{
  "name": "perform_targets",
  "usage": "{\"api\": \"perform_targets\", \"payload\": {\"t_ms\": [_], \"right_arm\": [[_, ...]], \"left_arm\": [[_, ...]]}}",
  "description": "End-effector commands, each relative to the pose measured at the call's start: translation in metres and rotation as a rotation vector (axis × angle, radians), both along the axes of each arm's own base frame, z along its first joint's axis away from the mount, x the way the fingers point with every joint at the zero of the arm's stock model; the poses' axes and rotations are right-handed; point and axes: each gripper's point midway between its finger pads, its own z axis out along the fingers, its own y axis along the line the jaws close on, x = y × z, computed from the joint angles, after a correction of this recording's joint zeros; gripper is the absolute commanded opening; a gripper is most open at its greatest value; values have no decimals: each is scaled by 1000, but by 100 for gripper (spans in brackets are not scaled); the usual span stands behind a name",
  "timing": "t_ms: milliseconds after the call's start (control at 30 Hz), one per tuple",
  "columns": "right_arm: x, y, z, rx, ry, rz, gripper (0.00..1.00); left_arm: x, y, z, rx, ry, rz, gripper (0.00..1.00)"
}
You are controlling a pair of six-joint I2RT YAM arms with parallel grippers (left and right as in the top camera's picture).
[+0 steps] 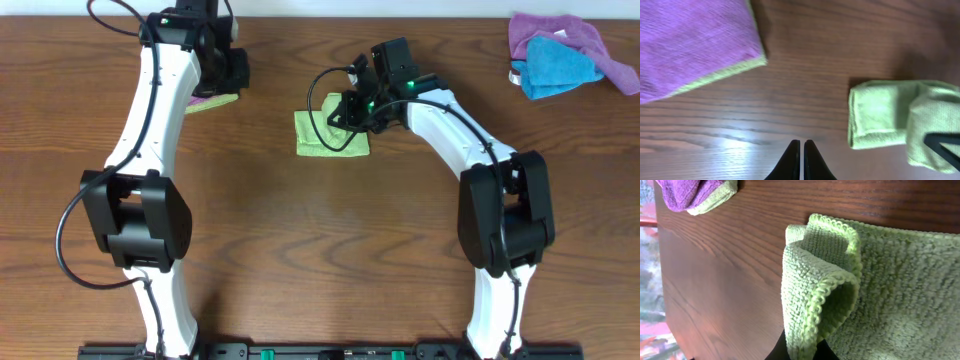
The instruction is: Fold the cloth
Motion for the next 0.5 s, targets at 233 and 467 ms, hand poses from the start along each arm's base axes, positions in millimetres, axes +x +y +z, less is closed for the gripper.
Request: {"api": "perform_targets", "payload": {"t_ms": [233, 467], "right_arm": [[2, 15, -5, -11, -8, 1, 1], [1, 25, -15, 2, 10, 1, 1]], "left_arm": [[-14, -10, 9, -42, 8, -47, 6], [-23, -6, 5, -39, 13, -43, 6]]}}
